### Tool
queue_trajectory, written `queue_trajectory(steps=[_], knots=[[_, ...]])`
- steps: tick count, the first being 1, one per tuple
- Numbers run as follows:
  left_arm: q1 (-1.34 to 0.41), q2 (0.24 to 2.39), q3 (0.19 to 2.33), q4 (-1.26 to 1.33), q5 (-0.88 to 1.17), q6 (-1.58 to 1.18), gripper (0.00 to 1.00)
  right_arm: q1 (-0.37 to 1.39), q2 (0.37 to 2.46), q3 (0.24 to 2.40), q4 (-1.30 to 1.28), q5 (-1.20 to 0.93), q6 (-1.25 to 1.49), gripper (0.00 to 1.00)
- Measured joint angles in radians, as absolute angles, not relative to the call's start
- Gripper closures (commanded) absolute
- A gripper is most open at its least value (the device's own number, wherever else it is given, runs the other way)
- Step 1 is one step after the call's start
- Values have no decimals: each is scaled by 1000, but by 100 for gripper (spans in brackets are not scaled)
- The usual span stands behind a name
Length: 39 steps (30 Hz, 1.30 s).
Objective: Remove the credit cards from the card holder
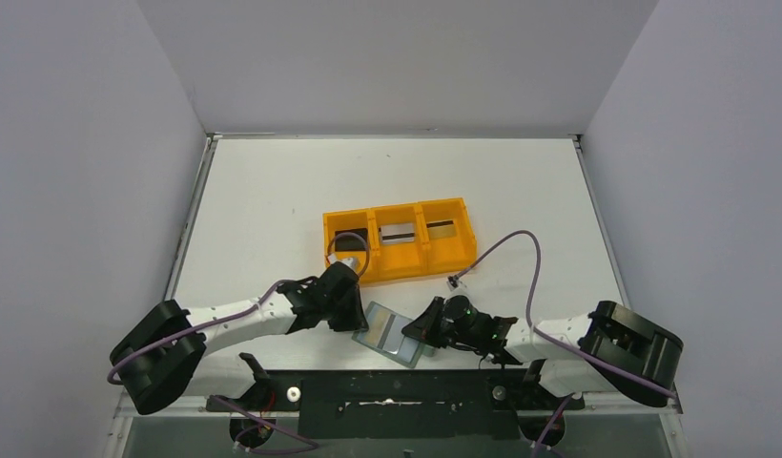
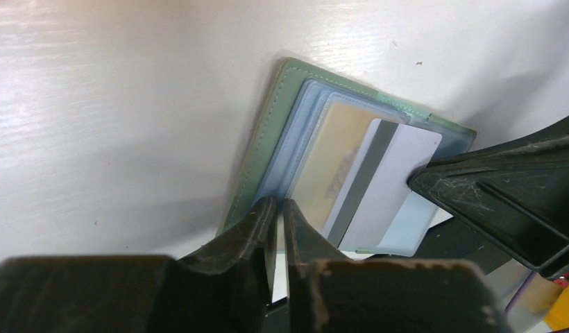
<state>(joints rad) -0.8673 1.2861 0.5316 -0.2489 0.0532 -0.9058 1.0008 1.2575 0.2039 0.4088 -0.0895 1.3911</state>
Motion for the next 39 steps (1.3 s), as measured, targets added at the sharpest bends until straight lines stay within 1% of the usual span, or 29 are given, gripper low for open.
queue_trajectory(steps=[2,5,10,14,17,22,28,30,32,35,39], knots=[[-870,1277,535,-267,38,-905,70,1001,1278,207,412,-87,1401,100],[-870,1246,551,-328,-2,-901,63,1001,1289,207,418,-84,1408,100],[-870,1195,622,-346,-15,-865,62,995,1299,218,417,-84,1404,100],[-873,1213,658,-234,84,-838,69,995,1301,220,416,-84,1404,100],[-897,1291,663,-173,144,-833,73,994,1301,220,416,-83,1404,100],[-944,1405,658,-205,141,-847,74,991,1300,220,416,-84,1404,100],[-950,1403,647,-234,98,-865,73,989,1299,220,416,-84,1404,100],[-950,1401,643,-234,94,-873,74,989,1299,220,417,-84,1404,98],[-954,1402,638,-227,93,-879,76,989,1298,220,418,-84,1404,96],[-963,1402,630,-212,91,-890,81,989,1298,218,423,-84,1405,87],[-972,1402,612,-184,86,-911,84,989,1298,208,438,-85,1412,76]])
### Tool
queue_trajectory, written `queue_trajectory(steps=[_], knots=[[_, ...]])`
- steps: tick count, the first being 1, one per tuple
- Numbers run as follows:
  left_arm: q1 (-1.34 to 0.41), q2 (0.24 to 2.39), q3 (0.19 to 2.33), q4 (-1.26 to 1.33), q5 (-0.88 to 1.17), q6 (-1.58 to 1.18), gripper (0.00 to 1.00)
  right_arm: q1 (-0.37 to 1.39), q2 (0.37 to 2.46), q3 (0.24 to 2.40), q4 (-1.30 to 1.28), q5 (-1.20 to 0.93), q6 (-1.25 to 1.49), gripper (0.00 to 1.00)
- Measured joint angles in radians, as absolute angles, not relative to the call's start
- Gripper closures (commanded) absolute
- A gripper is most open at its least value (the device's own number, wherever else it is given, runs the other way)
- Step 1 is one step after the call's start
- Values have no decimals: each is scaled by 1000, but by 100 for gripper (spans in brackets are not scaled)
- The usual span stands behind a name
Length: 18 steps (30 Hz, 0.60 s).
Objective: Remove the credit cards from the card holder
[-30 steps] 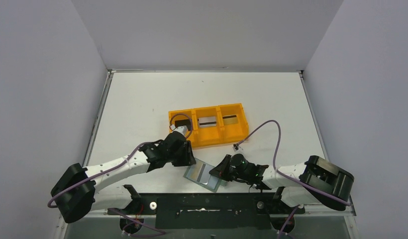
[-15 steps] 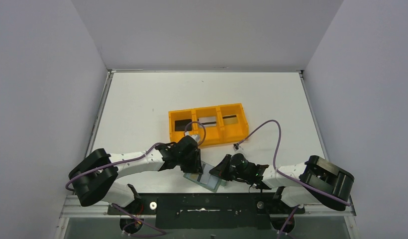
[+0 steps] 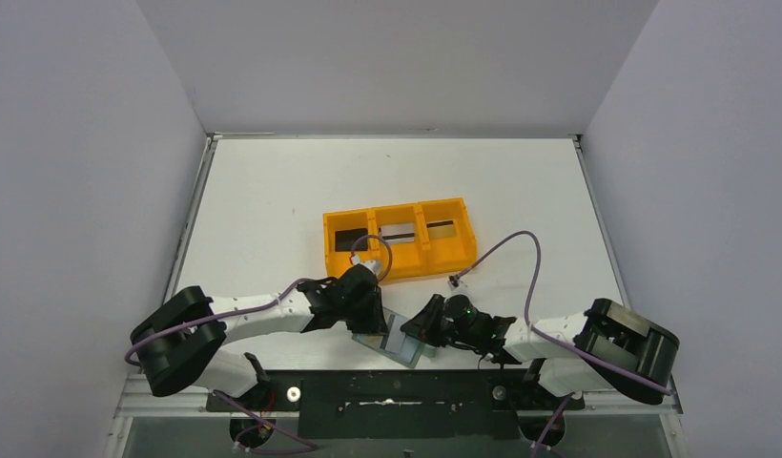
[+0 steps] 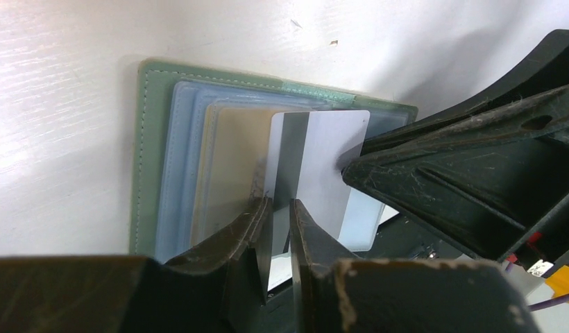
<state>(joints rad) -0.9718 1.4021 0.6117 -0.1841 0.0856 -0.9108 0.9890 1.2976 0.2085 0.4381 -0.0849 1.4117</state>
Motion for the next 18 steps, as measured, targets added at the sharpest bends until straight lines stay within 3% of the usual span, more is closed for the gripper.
queue_trajectory(steps=[11,18], knots=[[-976,1372,565,-139,70,-966,89,1034,1333,198,530,-80,1436,74],[-979,1370,565,-141,62,-970,89,1069,1339,184,555,-49,1462,87]])
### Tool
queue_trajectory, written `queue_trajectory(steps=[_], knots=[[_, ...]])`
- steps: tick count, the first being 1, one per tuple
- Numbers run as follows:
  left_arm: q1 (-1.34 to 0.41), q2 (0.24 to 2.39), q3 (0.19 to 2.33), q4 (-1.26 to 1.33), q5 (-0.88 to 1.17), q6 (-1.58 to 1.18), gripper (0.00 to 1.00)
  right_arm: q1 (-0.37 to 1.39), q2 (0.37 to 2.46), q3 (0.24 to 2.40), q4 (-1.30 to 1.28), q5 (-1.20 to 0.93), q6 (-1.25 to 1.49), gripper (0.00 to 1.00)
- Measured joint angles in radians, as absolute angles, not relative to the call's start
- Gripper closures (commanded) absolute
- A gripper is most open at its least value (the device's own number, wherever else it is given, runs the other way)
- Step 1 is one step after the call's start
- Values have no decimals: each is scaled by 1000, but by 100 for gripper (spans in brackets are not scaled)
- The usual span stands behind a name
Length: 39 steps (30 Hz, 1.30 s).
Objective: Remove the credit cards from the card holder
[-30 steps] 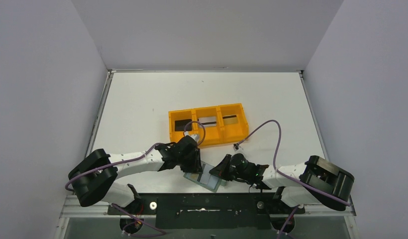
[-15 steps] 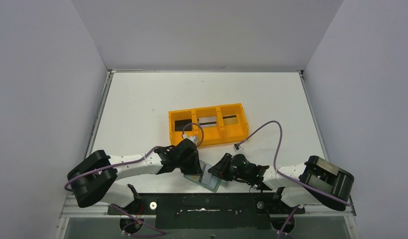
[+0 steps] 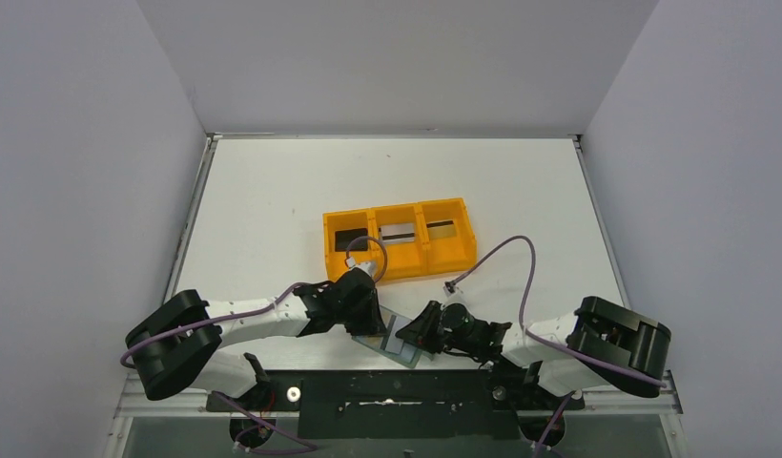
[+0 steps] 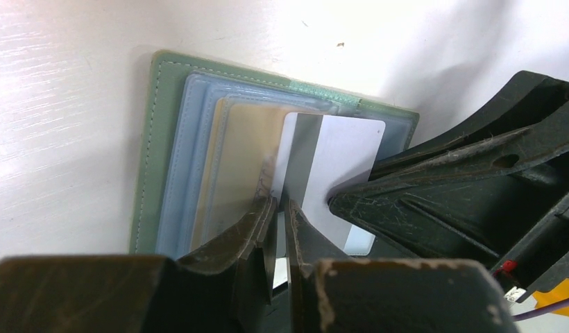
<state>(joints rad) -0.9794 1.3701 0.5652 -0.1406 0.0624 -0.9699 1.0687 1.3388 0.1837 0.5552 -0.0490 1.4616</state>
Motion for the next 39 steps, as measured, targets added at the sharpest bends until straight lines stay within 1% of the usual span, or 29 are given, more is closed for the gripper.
queue_trajectory(steps=[1,5,11,14,16,19,22,24,30,36,39], knots=[[-980,1370,565,-141,61,-970,89,1070,1338,180,556,-46,1465,91],[-980,1369,565,-143,59,-978,89,1075,1304,164,556,-33,1482,100],[-981,1366,565,-149,53,-986,89,1075,1213,149,502,-17,1483,100],[-982,1364,565,-153,50,-987,87,1075,1127,133,437,4,1483,100],[-983,1362,565,-155,49,-988,83,1075,1058,126,382,22,1483,100],[-983,1353,566,-163,46,-986,73,1075,942,120,300,53,1475,100],[-986,1323,566,-190,32,-980,61,1075,818,119,224,92,1453,100],[-986,1293,567,-222,13,-972,54,1075,745,119,177,125,1429,100],[-964,1153,599,-312,-65,-942,47,1074,627,137,40,218,1294,100],[-859,1041,661,-395,-121,-891,37,1074,623,229,-34,275,1090,100],[-779,990,670,-451,-149,-852,35,1074,648,294,-47,294,965,100]])
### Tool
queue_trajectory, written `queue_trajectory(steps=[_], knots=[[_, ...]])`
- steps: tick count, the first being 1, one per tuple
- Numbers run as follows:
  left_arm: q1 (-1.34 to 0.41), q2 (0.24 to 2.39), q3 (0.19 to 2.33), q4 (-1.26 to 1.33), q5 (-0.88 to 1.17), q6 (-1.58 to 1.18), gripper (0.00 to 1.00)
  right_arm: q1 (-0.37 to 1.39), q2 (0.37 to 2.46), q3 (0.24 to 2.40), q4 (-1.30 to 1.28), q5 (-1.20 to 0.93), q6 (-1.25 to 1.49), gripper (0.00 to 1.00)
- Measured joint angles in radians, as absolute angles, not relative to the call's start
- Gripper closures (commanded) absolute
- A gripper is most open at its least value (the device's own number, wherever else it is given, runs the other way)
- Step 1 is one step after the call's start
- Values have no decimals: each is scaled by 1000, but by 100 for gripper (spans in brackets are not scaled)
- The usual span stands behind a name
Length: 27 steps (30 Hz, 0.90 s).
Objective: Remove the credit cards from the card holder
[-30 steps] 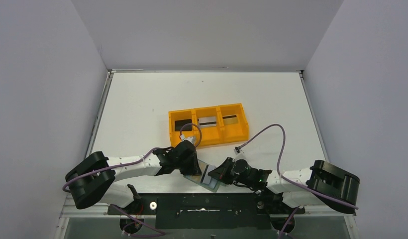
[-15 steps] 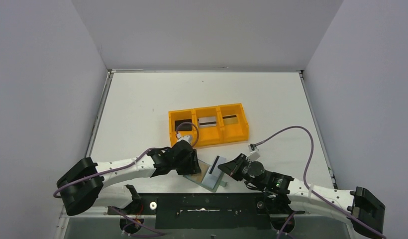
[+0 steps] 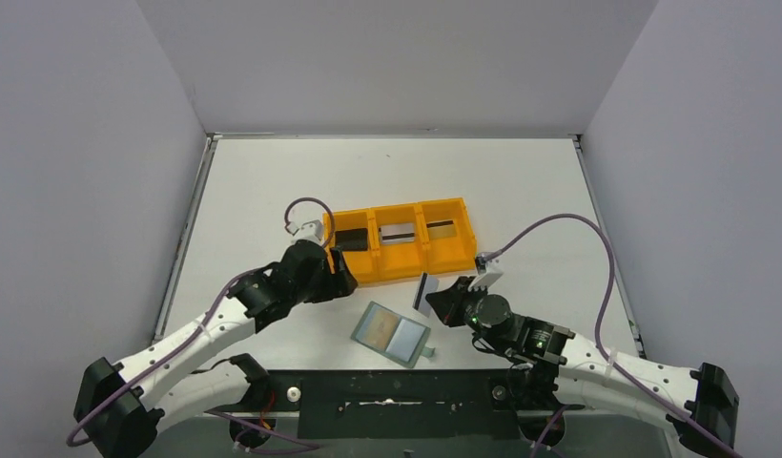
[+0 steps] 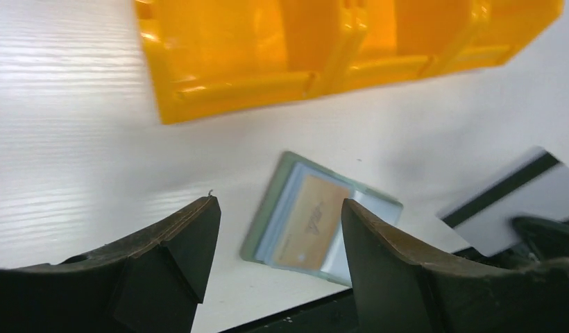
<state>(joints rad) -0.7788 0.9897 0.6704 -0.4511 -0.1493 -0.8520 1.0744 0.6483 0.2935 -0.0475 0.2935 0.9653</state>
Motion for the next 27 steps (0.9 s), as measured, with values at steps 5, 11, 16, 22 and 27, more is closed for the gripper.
queue_trajectory(steps=[5,11,16,22,27], knots=[[-621,950,675,-551,-180,-778,27,1075,728,435,-60,333,696,100],[-422,920,687,-616,-206,-690,12,1075,866,607,-58,385,304,100],[-378,860,687,-617,-212,-637,11,1064,1057,762,-88,410,-1,100],[-377,793,687,-589,-205,-600,10,986,1300,926,-139,343,-308,100],[-377,749,686,-586,-218,-590,10,920,1434,1010,-199,224,-490,100]])
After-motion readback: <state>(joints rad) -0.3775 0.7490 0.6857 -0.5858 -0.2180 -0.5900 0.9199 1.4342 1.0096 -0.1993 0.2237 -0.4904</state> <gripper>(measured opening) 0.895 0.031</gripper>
